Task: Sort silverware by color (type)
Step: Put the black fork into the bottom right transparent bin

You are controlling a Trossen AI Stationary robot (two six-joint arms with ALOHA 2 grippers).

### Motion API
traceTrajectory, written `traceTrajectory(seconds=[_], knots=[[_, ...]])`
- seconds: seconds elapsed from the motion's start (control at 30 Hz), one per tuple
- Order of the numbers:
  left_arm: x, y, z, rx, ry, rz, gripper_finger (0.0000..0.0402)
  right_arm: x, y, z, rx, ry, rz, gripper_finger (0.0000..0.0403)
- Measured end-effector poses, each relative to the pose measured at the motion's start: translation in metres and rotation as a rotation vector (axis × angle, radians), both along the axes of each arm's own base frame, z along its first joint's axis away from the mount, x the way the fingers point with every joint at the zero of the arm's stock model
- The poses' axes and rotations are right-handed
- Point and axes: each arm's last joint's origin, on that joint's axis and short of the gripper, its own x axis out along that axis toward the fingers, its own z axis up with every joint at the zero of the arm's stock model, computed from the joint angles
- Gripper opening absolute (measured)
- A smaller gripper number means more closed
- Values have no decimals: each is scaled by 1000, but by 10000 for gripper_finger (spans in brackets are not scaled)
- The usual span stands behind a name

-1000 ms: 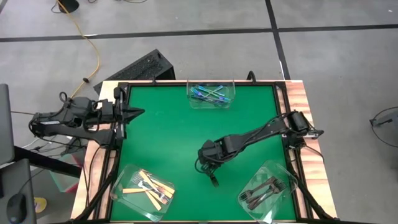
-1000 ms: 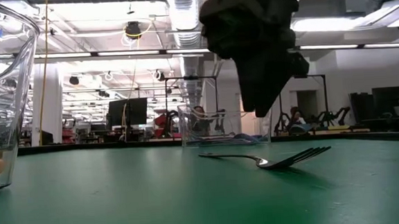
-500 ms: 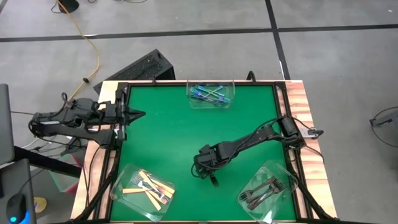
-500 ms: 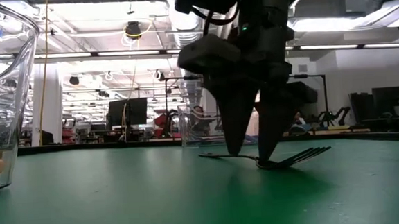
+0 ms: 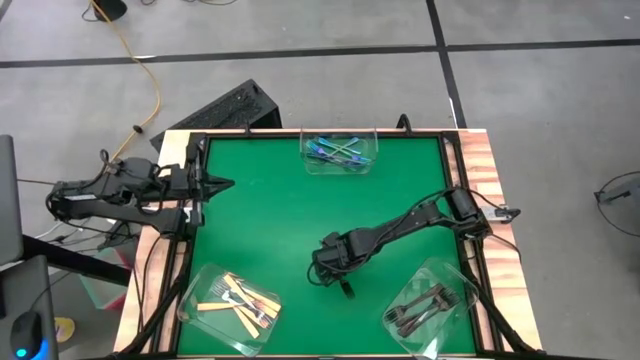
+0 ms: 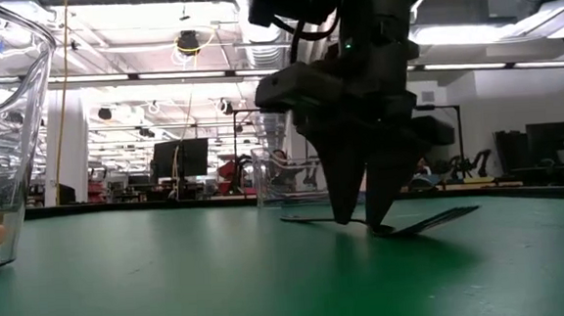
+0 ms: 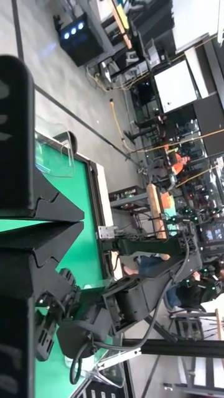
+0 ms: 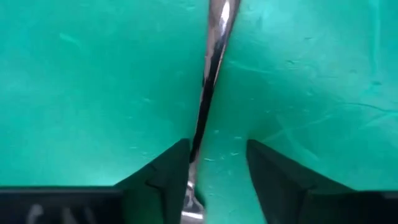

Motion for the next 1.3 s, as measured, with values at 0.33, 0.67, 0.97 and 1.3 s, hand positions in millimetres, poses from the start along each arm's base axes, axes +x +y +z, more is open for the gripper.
traceTrajectory(seconds=[0.33,0.67,0.97,1.3], knots=[[0,0,-2,29,21,8,0,-6,-20,-1,-42,117,40,89],[0,1,-2,31,25,24,0,-2,-30,3,-32,124,133,10],[0,1,-1,27,19,25,0,3,-32,11,-48,113,176,10],[0,1,-1,26,19,25,0,23,-54,44,-71,44,241,8]])
